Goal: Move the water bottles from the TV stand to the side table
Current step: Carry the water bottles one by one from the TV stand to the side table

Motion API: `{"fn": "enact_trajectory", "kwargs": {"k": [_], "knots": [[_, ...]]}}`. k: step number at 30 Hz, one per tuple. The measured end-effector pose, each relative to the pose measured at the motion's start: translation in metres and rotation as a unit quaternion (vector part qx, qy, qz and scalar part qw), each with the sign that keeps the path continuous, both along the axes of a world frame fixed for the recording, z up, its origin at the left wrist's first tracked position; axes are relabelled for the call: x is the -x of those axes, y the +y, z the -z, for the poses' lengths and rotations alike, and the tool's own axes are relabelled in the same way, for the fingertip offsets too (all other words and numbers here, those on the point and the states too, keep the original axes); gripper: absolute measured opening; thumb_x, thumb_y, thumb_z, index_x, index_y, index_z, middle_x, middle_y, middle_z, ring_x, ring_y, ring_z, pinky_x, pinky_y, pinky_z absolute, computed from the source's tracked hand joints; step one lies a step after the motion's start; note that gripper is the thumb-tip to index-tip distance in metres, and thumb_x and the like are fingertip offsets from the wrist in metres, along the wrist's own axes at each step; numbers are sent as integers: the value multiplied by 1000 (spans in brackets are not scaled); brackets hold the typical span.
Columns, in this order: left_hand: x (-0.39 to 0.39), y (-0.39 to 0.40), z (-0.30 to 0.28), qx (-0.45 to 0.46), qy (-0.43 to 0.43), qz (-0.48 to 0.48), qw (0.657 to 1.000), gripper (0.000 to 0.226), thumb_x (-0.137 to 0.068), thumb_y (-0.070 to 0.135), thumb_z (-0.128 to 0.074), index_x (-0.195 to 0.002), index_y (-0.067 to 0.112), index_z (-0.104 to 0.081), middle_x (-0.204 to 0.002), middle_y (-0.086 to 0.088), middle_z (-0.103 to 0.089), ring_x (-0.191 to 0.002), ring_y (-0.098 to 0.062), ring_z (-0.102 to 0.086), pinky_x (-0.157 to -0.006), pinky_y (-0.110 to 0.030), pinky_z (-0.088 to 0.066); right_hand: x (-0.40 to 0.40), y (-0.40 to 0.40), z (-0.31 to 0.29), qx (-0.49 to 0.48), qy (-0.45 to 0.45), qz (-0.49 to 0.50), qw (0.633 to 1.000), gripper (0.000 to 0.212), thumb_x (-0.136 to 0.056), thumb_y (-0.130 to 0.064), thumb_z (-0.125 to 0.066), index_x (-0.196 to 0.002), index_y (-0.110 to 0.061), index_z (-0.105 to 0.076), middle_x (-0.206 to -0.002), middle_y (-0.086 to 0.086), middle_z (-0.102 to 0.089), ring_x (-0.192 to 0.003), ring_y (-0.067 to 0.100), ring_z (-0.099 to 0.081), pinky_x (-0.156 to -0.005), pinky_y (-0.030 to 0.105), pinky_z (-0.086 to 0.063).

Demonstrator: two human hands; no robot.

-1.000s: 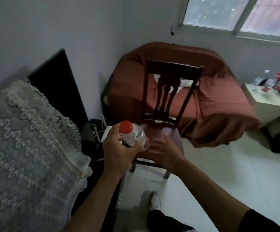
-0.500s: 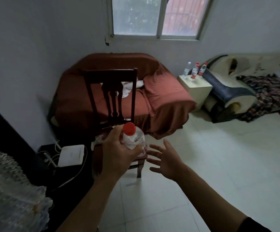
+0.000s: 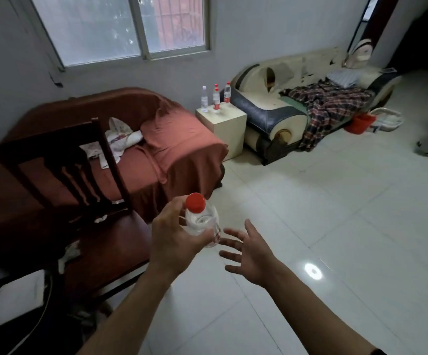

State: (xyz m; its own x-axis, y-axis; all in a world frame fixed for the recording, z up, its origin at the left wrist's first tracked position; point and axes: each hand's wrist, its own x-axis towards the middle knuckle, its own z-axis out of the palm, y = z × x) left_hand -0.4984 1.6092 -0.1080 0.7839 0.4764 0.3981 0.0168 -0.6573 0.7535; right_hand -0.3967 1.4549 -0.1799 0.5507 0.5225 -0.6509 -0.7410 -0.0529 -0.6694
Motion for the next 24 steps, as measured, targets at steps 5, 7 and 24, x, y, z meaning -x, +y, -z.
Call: {"fn": "enact_trajectory", "kwargs": {"k": [5,7,24], "knots": [[-58,-57,-1,-5,8,70,997,53,-58,42,-85,-103,26,-63,-93,12,-68,-82,-7,-65,-71,-23,-56,-39,-67,4,0,8,60,998,67,-96,-68,-24,-130,-21,-58,-130,8,-60,-125,36,-50,-112,60,-30],[-80,-72,1,-13,17,99,995,55,-60,49,-81,-106,24,-63,-93,11,-67,-82,-10,-66,-72,-33,-57,-50,-86,8,-1,13,84,996,68,-95,-69,-24,-130,-21,-58,-131,8,-60,-126,36,-50,-112,60,-30],[-298,-59,9,-3,-9,232,973,64,-61,47,-82,-116,23,-59,-103,12,-63,-89,-7,-61,-74,-28,-56,-225,-91,-4,14,19,221,975,70,-93,-71,-28,-132,-20,-56,-123,14,-64,-121,31,-55,-110,55,-33]]}}
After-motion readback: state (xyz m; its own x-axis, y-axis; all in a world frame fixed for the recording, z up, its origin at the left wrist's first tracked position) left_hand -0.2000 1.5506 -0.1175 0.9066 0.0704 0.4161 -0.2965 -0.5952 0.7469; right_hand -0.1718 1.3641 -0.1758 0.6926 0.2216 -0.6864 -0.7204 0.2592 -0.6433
